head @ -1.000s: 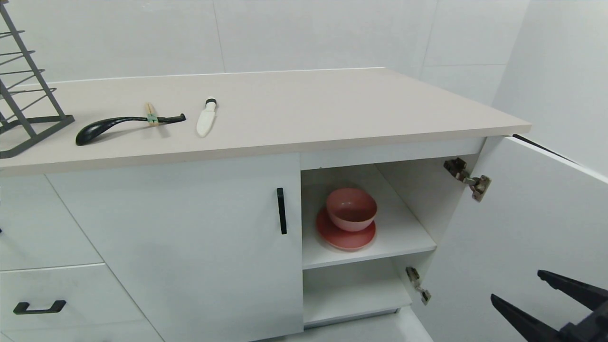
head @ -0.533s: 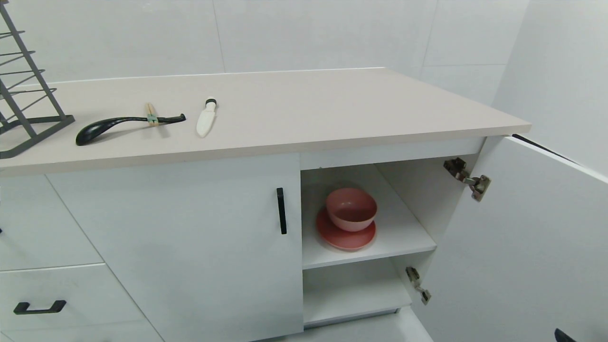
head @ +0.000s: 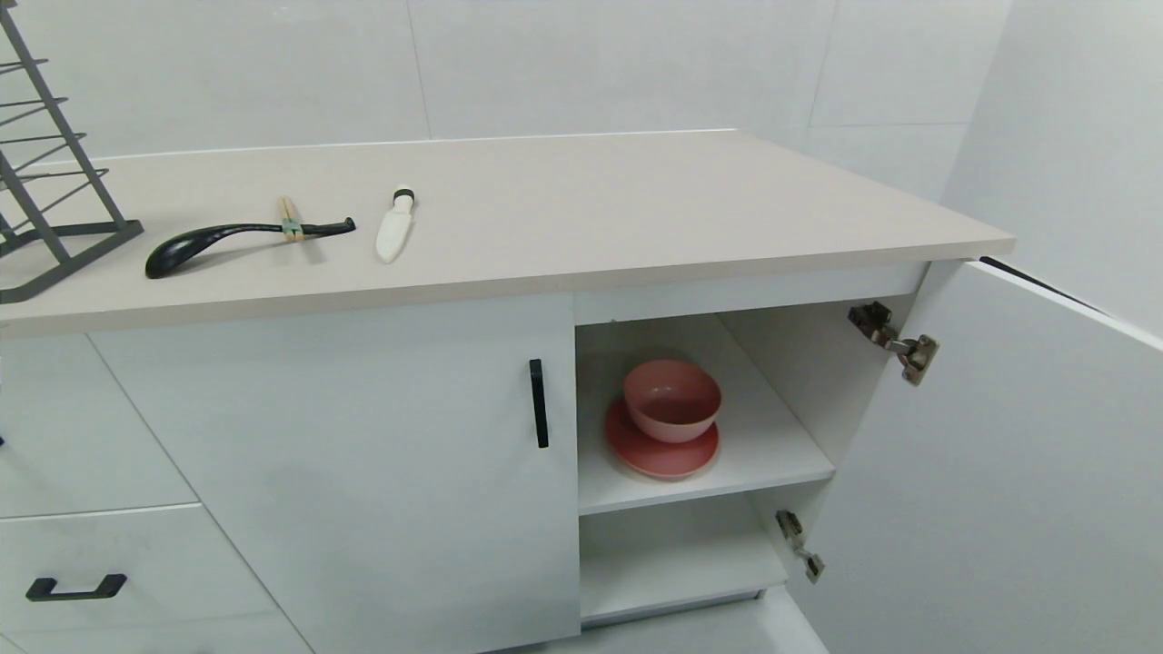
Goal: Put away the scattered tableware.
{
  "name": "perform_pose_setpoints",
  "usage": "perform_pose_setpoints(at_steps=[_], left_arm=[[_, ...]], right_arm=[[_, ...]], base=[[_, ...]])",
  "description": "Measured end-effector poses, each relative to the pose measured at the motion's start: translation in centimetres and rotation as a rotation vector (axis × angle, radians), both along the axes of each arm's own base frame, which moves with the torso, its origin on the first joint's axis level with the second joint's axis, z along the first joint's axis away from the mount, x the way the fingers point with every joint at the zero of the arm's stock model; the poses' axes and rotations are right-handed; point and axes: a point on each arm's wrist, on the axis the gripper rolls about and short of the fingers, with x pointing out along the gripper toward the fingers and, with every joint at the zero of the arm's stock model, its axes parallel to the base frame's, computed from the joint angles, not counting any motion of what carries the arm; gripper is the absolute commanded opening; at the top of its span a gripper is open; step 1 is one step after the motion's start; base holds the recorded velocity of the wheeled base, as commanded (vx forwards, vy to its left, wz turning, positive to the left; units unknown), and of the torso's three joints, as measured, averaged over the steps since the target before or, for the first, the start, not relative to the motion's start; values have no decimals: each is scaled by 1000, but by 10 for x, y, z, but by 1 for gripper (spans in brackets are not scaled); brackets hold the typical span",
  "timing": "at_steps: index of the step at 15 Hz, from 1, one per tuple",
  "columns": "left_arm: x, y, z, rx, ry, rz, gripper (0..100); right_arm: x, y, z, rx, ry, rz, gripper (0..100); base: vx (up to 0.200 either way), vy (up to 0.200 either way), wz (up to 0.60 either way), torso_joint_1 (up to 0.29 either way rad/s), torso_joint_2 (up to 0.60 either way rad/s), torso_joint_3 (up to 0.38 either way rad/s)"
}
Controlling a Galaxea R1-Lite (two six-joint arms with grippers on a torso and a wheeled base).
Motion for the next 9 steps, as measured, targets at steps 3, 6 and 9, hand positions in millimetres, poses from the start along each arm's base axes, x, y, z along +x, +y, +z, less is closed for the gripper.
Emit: perform_pose_setpoints(at_steps=[3,6,9], left_arm=[[0,0,0,0,0,0,100],[0,0,0,-1,1,0,100],[0,0,0,-1,1,1,100]], right_arm=[[-3,0,-1,5,-41,47,100],[-5,0,-2,6,-70,34,100],[-8,0,-2,3,-112,19,100]], base=[[0,0,0,0,0,0],[0,-67,0,2,1,1],[0,-133,0,2,0,-2]])
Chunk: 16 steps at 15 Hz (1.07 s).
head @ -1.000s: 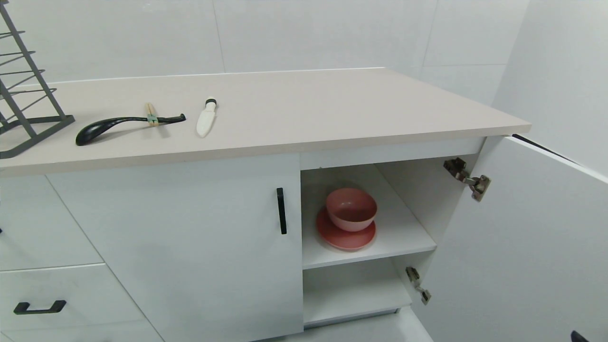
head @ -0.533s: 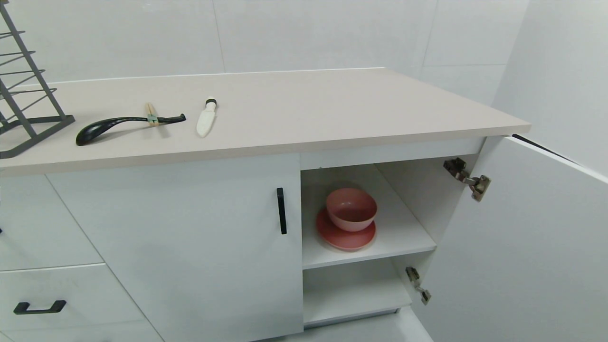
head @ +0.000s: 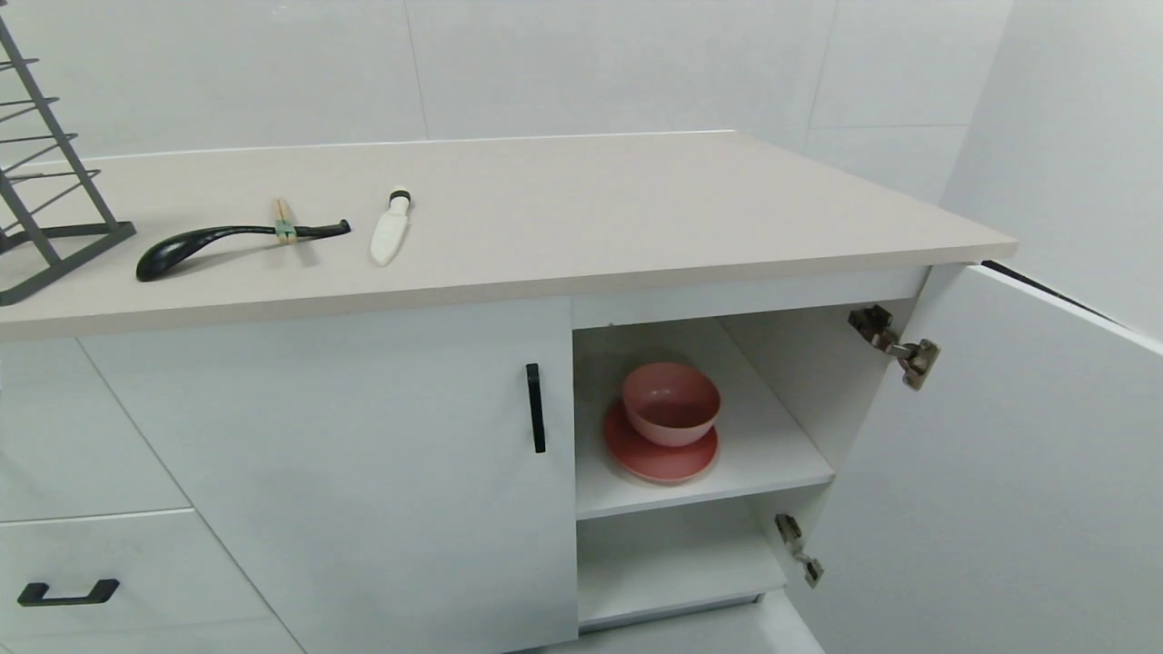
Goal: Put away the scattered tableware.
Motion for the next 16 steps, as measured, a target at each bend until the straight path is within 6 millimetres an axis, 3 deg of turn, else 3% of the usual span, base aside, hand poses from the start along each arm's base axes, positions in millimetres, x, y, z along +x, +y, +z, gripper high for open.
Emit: perform_pose_setpoints(at_steps=[2,3,5,11,16], left_arm=[[0,0,0,-2,0,-1,100],[0,0,0,-2,-1,-1,100],[0,0,0,-2,1,0,100],[0,0,0,-3,1,-1,100],[0,0,0,-6,0,0,100]], right_arm=[[-1,0,0,1,-10,-2,100],[-1,0,0,2,-11,-3,0],[-1,0,0,2,-15,-3,0],[-1,0,0,3,-17,-3,0],[-1,0,0,3,-18,-3,0]], base=[[0,0,0,0,0,0],[0,0,0,0,0,0],[0,0,0,0,0,0],[-200,0,0,5,-2,2],[-40,-200,0,0,-2,4]])
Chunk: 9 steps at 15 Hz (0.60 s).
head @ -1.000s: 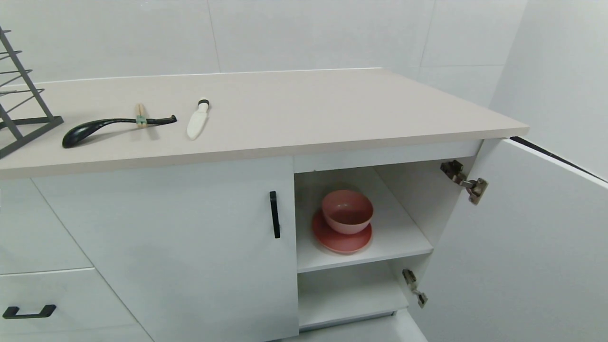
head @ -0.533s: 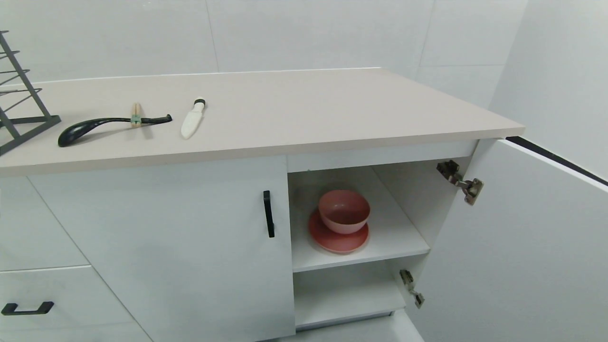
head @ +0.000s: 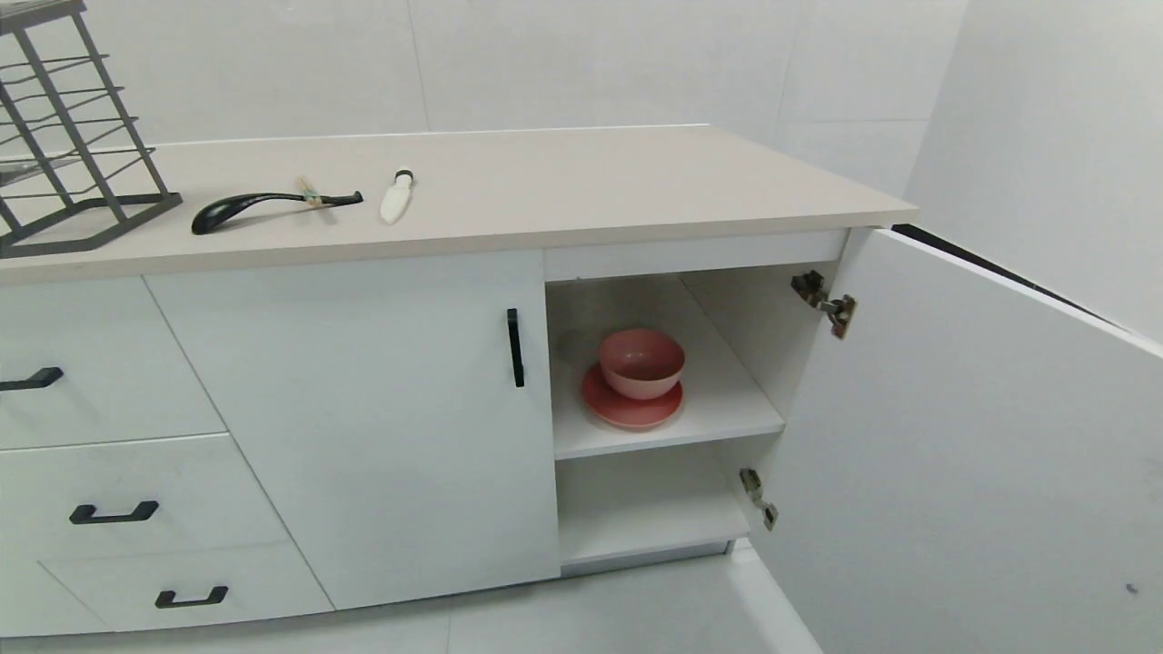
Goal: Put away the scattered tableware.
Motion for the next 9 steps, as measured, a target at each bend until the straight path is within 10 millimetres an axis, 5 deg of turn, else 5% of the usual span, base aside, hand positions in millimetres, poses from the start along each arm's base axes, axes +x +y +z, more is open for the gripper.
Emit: perform_pose_setpoints(at_steps=[2,9], left_arm=[[0,0,0,0,0,0,100],[0,0,0,-2,0,-1,100]], right_arm=[[0,0,0,0,0,0,0],[0,0,0,0,2,-1,0]], base=[[-100,-200,0,2,5,-2],[-171,-29,0,4,2,2]])
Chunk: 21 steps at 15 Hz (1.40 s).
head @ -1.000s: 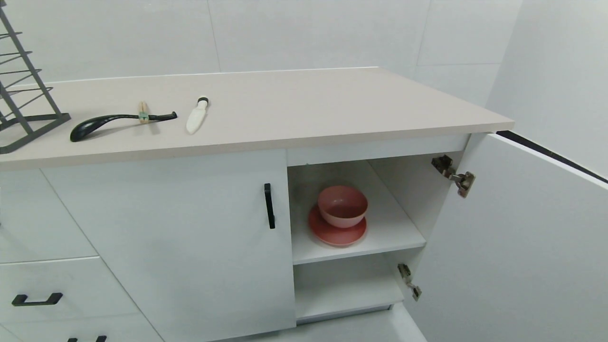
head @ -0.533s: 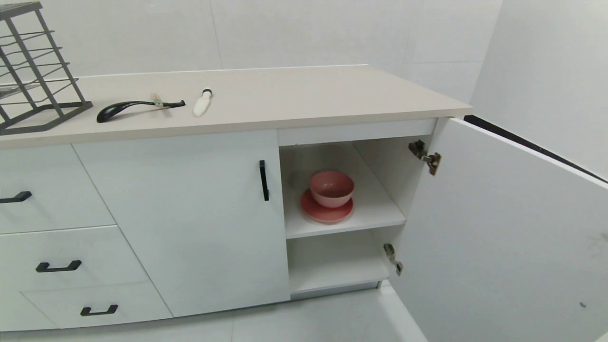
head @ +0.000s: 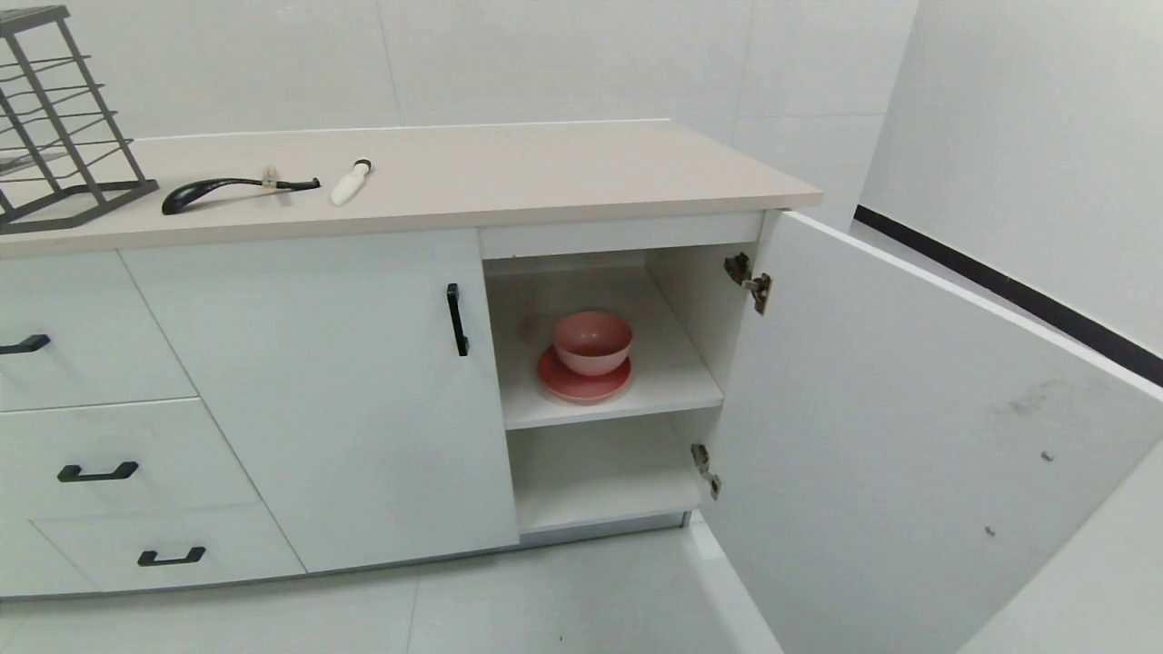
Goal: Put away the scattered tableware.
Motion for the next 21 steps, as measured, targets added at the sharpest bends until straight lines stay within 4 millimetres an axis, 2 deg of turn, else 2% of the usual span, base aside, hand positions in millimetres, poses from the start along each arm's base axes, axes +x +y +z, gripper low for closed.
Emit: perform_pose_setpoints(at_steps=[9,11,12,15,18,21], left_arm=[[0,0,0,-8,0,3,100],[0,0,0,-9,1,7,100],[0,0,0,-9,1,7,100],[0,0,0,-9,1,7,100],[0,0,0,-8,1,9,100],[0,0,0,-10,1,10,100]], right_arm=[[0,0,1,26,-8,-3,0],[-1,0,11,29,-104,-4,0],[-3,0,22,21,-171,1,0],[-1,2,50,-11,-145,79,0],[26,4,92,-42,-38,182,0],[86,8,131,-63,52,274,0]], base=[[0,-200,0,0,2,2],[0,-100,0,1,-1,-1],[0,0,0,0,0,0],[-67,0,0,1,1,-1],[-200,-67,0,6,7,-6],[-67,-200,0,4,1,4]])
